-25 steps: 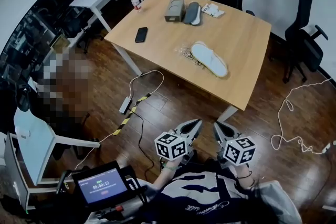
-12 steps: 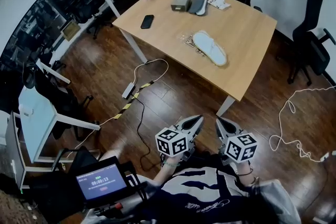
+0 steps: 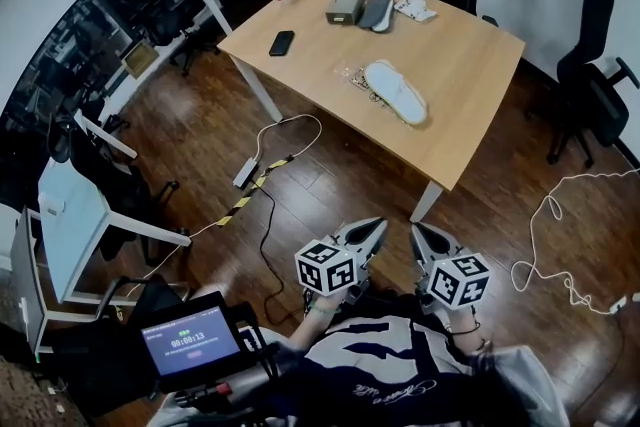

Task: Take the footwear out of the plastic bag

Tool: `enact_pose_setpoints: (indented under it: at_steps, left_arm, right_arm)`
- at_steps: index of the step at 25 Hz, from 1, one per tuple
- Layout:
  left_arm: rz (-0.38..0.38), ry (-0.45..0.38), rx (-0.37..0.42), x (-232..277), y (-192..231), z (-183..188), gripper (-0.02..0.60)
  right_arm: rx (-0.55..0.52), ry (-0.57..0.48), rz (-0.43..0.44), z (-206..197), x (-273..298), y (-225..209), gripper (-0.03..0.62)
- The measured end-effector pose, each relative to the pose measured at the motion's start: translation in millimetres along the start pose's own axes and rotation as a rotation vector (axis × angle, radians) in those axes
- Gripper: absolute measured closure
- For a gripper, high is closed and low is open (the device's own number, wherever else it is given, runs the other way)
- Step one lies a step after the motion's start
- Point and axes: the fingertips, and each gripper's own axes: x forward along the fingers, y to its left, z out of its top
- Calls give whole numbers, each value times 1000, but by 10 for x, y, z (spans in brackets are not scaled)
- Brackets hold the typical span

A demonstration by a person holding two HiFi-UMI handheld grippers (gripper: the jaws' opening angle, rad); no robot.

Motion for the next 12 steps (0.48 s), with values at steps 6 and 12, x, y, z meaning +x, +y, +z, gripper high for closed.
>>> enact_pose_setpoints:
  at_steps: [6, 12]
  left_arm:
    - [0, 10, 23, 22, -97, -63, 578]
    - [4, 4, 16, 81, 56, 178, 578]
  right_arm:
    - [-3, -5, 19, -51, -81, 18, 600]
    - [-9, 11, 35, 133, 166, 41, 600]
